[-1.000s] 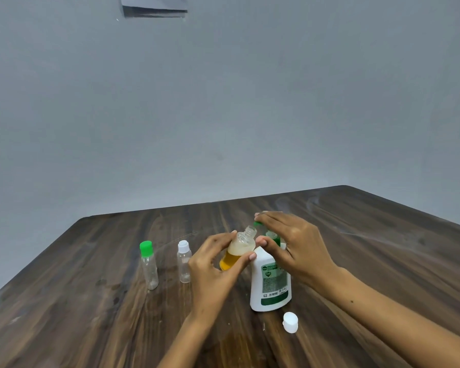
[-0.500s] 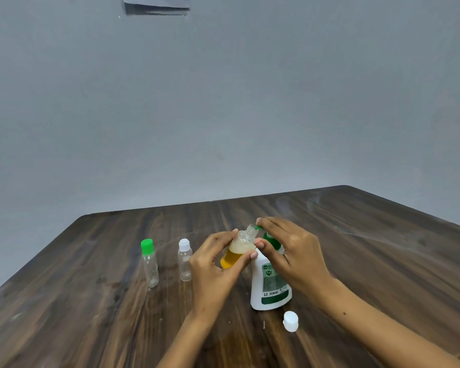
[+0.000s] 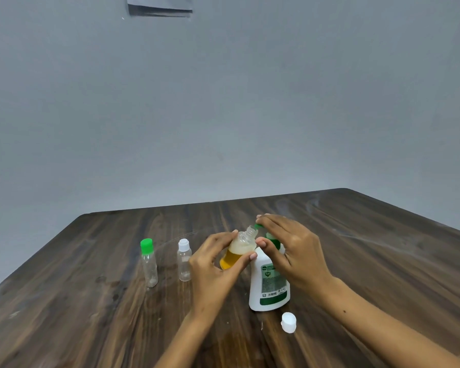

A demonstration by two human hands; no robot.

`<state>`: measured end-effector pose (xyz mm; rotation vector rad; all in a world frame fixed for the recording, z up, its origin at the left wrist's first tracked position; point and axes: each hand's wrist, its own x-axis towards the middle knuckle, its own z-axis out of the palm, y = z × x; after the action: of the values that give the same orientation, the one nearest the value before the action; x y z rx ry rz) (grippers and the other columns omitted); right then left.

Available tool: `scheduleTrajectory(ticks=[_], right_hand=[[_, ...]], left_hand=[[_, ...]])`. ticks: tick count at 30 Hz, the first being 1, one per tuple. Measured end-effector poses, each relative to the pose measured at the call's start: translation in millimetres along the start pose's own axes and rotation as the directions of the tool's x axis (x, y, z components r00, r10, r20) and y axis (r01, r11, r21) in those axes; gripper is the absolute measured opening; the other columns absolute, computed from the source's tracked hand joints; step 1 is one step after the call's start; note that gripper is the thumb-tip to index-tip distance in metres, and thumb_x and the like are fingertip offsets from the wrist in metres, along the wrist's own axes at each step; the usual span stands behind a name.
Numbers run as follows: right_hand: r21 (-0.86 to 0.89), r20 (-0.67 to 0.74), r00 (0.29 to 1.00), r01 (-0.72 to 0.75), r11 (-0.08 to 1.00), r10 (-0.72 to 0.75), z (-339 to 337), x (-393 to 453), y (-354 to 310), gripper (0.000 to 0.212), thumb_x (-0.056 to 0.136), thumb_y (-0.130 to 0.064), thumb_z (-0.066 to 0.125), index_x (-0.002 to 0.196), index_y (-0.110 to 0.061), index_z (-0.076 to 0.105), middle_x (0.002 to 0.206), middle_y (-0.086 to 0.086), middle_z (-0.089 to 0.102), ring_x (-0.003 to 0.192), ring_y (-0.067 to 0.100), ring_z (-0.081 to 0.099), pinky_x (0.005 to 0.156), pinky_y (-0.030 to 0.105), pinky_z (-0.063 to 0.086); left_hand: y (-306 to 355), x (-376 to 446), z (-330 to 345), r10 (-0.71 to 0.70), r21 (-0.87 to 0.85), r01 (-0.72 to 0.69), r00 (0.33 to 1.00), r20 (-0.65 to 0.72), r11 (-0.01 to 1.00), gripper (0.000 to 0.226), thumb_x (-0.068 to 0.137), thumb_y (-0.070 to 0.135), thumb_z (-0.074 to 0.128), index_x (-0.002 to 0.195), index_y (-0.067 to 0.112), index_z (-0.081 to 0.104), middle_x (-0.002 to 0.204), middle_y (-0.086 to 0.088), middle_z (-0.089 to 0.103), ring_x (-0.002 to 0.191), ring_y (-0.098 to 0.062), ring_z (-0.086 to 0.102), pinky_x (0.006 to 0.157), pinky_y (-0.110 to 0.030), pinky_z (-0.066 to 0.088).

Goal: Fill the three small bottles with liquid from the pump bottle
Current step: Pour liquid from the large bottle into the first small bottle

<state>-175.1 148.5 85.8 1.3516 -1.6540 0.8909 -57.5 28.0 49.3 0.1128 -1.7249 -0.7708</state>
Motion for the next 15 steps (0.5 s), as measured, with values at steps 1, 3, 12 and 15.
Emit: scheduleTrajectory(ticks=[1,3,12,15], right_hand=[[-0.011,0.000,1.000,0.028,1.000,-0.028,-2,3,2,0.067,0.097,-0.060,0.027,0.105,-0.010,0.071,0.105,0.002,0.071,0.099,0.017,0.066,0.085,0.023,0.044],[-0.020,0.007,0.999,0.047,0.999,-0.047,-3,4,3,0.066,0.097,-0.059,0.027,0.104,-0.011,0.072,0.104,0.001,0.071,0.098,0.016,0.066,0.085,0.023,0.044],[0.026,0.002,1.000,-0.014,1.000,0.014,-1,4,4,0.068,0.097,-0.061,0.026,0.106,-0.011,0.071,0.106,0.002,0.071,0.097,0.016,0.066,0.083,0.023,0.045],[0.009,0.007,1.000,0.005,1.000,-0.005,2,1,3,0.067,0.097,-0.061,0.027,0.108,-0.011,0.070,0.108,0.002,0.070,0.100,0.016,0.065,0.086,0.025,0.047]], left_hand=[[-1,0,0,-0.002,0.004,0.002,1.000,0.001,1.000,0.045,0.065,0.032,0.086,0.104,0.013,0.074,0.101,0.012,0.069,0.099,0.001,0.065,0.076,-0.008,0.050],[0,0,0,-0.002,0.004,0.002,1.000,0.005,1.000,0.045,0.066,0.034,0.085,0.105,0.016,0.073,0.102,0.013,0.069,0.100,0.002,0.064,0.076,-0.007,0.050],[-2,0,0,0.011,0.020,-0.011,1.000,0.003,1.000,0.045,0.065,0.031,0.087,0.104,0.010,0.075,0.100,0.009,0.070,0.097,-0.001,0.066,0.077,-0.010,0.051],[-2,1,0,0.019,0.016,-0.019,1.000,0.000,1.000,0.045,0.065,0.031,0.086,0.104,0.010,0.075,0.100,0.009,0.070,0.097,0.000,0.066,0.078,-0.009,0.051]])
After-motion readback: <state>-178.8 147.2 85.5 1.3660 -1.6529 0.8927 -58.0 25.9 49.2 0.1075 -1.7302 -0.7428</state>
